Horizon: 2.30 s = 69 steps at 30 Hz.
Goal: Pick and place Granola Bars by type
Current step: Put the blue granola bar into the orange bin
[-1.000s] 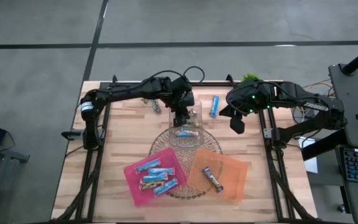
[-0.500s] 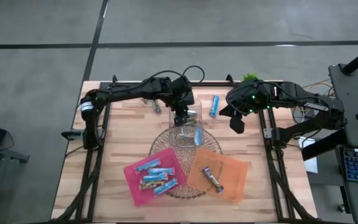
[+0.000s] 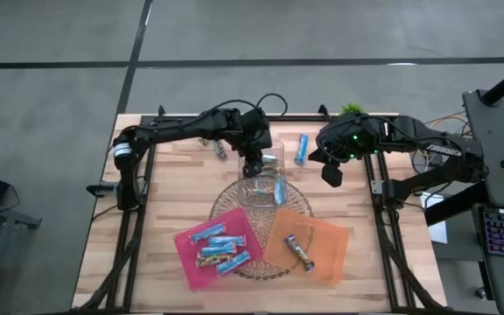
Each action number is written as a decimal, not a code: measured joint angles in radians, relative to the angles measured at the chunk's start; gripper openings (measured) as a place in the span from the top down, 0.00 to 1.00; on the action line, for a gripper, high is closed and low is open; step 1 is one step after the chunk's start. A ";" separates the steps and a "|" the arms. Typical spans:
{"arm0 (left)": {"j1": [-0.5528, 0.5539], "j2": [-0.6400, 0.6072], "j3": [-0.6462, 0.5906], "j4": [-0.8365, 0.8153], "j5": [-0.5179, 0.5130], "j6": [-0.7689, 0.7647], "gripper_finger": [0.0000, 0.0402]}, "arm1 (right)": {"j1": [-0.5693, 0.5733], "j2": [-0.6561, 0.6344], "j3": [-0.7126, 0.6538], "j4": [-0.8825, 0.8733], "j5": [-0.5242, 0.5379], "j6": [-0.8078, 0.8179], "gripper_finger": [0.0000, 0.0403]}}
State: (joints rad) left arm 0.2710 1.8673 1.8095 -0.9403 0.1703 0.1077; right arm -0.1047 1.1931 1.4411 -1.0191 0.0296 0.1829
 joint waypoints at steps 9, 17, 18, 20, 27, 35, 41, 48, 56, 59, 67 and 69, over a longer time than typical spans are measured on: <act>0.000 -0.018 0.000 -0.137 0.000 0.010 0.95 | 0.000 0.000 -0.031 0.005 0.000 0.008 0.97; -0.027 -0.129 0.000 -0.127 0.007 -0.053 1.00 | -0.001 0.001 -0.069 0.006 0.000 0.040 0.97; -0.033 -0.148 0.000 -0.111 0.008 -0.058 1.00 | -0.001 0.001 -0.070 0.006 0.000 0.044 0.97; -0.043 -0.190 0.000 -0.091 0.008 -0.061 1.00 | -0.002 0.001 -0.071 0.006 0.002 0.046 0.97; -0.057 -0.341 -0.045 0.055 -0.005 -0.082 1.00 | -0.055 0.002 -0.071 0.012 0.102 0.208 0.97; -0.051 -0.527 -0.262 0.241 -0.041 -0.142 1.00 | -0.212 0.033 -0.071 0.089 0.102 0.372 0.97; -0.050 -0.661 -0.439 0.420 -0.044 -0.208 1.00 | -0.359 0.115 -0.071 0.088 0.101 0.523 0.97; -0.050 -0.775 -0.564 0.471 -0.042 -0.286 1.00 | -0.440 0.198 -0.071 0.091 0.050 0.545 0.97; -0.050 -0.815 -0.600 0.470 -0.042 -0.298 1.00 | -0.460 0.284 -0.071 0.104 -0.006 0.541 0.97; -0.050 -0.815 -0.600 0.471 -0.042 -0.291 1.00 | -0.465 0.310 -0.071 0.120 -0.032 0.543 0.97; -0.050 -0.815 -0.601 0.469 -0.042 -0.287 1.00 | -0.465 0.327 -0.071 0.145 -0.057 0.542 0.97; -0.050 -0.815 -0.602 0.468 -0.042 -0.282 1.00 | -0.465 0.323 -0.071 0.145 -0.040 0.523 0.97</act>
State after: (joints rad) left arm 0.2210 1.0523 1.2072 -0.4728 0.1287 -0.1746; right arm -0.5697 1.5163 1.3697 -0.8742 -0.0107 0.7056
